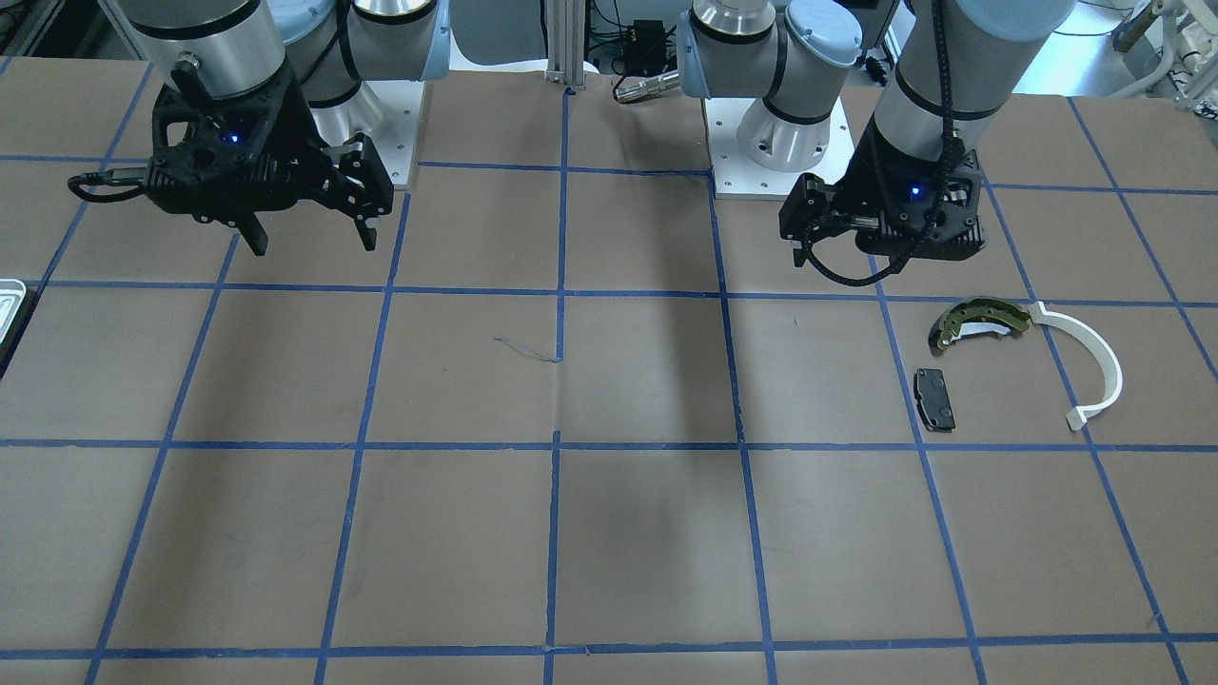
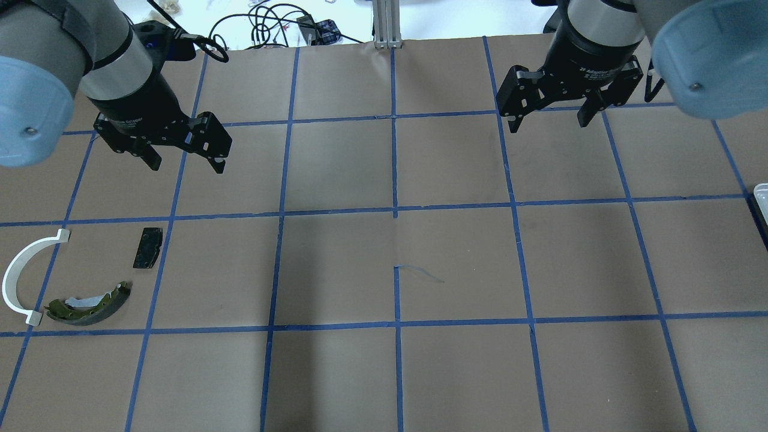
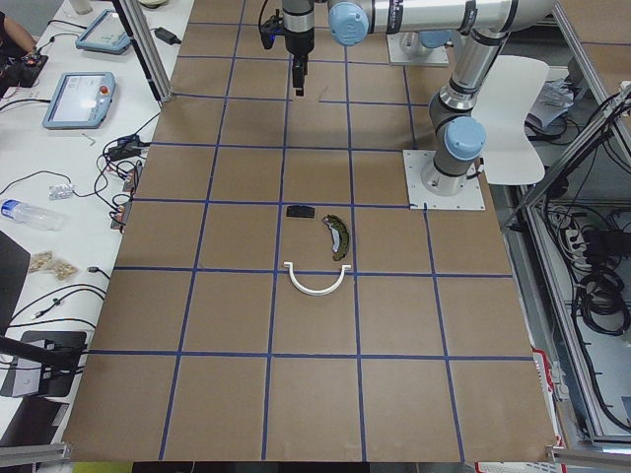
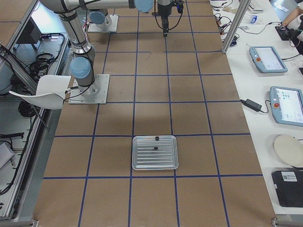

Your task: Place bearing gear from tray to pile

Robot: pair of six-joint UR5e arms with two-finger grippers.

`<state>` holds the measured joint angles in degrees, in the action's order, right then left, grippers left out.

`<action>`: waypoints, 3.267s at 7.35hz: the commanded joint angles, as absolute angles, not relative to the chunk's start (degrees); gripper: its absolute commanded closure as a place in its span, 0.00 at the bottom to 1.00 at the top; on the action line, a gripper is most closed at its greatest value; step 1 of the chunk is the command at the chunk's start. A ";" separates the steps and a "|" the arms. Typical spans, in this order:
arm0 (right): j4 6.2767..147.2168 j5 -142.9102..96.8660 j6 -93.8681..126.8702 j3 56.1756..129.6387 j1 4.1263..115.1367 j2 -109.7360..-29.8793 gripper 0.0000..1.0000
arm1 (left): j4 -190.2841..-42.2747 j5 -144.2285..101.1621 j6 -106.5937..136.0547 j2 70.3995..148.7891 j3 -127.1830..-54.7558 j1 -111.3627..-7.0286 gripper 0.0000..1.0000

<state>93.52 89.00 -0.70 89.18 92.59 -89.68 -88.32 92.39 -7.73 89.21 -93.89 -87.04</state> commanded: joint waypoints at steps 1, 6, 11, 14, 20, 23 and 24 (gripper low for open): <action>93.69 89.12 -0.88 89.21 92.29 -89.65 0.00 | -88.33 92.90 -7.73 89.21 -94.39 -87.10 0.00; 92.72 88.94 -0.70 88.95 92.11 -89.65 0.00 | -88.33 92.99 -7.73 89.03 -94.83 -87.19 0.00; 87.81 89.56 -30.03 85.61 65.37 -89.30 0.00 | -88.16 92.99 -7.73 88.77 -95.27 -87.10 0.00; 93.83 91.24 -45.76 85.69 50.07 -80.36 0.00 | -88.42 93.08 -8.43 88.59 -95.45 -86.92 0.00; 116.15 91.14 -54.74 90.33 37.62 -59.86 0.00 | -88.42 93.08 -9.58 88.42 -95.54 -86.84 0.00; 125.08 91.31 -57.13 94.75 35.25 -57.57 0.08 | -87.89 94.31 -9.58 87.98 -97.29 -86.84 0.00; 122.98 91.32 -57.13 95.09 34.98 -57.57 0.08 | -87.72 94.31 -9.58 87.89 -97.38 -86.84 0.00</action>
